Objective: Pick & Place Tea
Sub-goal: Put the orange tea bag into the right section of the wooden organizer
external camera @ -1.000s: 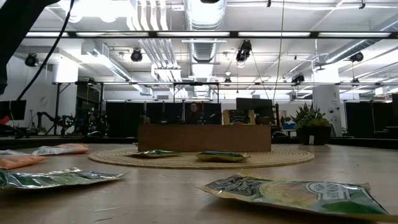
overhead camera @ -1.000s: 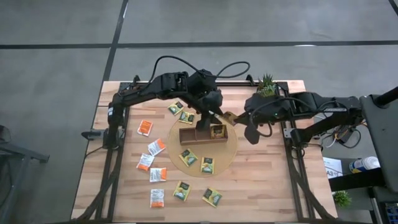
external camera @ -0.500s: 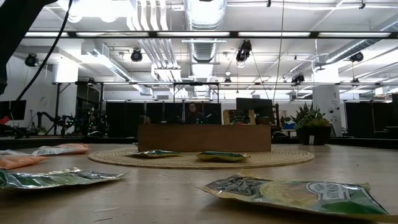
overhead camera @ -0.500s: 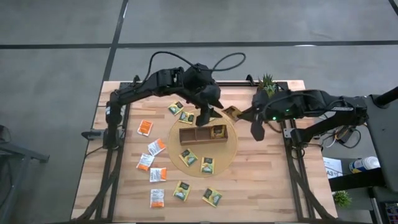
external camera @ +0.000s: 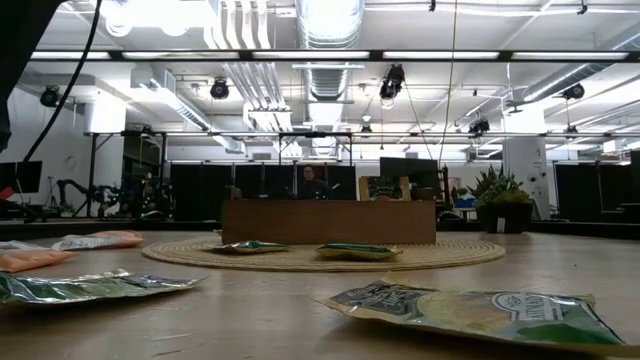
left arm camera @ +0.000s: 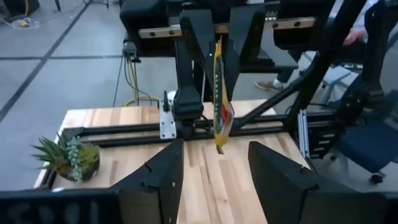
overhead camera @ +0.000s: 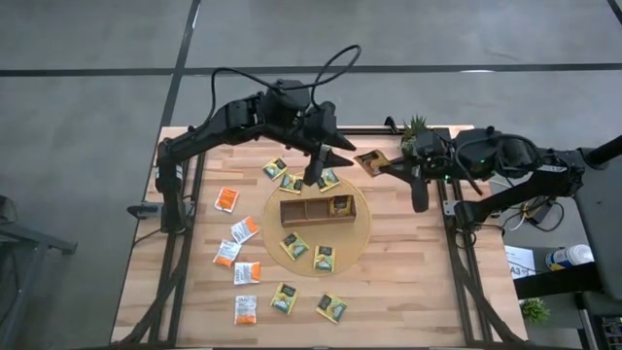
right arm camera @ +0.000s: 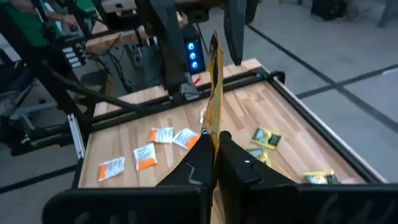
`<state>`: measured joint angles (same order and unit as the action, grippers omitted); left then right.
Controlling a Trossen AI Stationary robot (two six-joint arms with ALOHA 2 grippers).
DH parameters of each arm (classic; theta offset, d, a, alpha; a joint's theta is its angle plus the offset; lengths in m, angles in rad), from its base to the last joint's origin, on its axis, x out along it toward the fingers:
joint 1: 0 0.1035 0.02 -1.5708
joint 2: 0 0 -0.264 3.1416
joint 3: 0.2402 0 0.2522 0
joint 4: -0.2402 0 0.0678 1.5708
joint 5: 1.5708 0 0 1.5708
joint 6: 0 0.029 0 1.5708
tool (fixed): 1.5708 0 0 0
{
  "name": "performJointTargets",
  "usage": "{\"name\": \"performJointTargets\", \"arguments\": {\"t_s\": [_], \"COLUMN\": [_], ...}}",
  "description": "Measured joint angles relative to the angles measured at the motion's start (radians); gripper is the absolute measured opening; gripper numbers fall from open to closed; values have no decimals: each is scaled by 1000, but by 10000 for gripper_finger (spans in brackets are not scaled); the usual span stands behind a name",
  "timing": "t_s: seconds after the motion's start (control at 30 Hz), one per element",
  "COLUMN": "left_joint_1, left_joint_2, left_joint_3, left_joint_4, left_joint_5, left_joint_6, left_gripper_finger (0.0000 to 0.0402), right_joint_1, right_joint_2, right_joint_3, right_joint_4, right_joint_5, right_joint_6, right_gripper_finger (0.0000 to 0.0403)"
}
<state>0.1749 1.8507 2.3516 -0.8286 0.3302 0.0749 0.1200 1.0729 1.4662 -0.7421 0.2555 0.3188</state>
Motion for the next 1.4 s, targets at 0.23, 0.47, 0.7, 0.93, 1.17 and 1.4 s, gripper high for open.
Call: {"name": "performJointTargets", "arguments": {"t_s": [0.23,0.47,0.7,0.93,1.17,1.4], "left_joint_1": [0,0,0,0,-1,-1], "left_joint_2": [0,0,0,0,0,0], "left_joint_3": [0,0,0,0,0,0], "left_joint_4": [41,55,75,77,72,67], "left_joint_5": [3,5,19,31,47,48], "left_joint_6": [-22,-32,-46,-47,-56,-62], "left_gripper_finger": [174,174,174,158,119,116], "right_joint_1": [0,0,0,0,0,0], "right_joint_2": [9,13,35,43,32,30], "right_joint_3": [0,0,0,0,0,0], "right_joint_4": [49,79,92,99,101,122], "right_joint_5": [1,-1,-2,-1,9,9], "right_joint_6": [-42,-47,-58,-65,-72,-95], "right_gripper_finger": [8,8,8,8,8,8]}}
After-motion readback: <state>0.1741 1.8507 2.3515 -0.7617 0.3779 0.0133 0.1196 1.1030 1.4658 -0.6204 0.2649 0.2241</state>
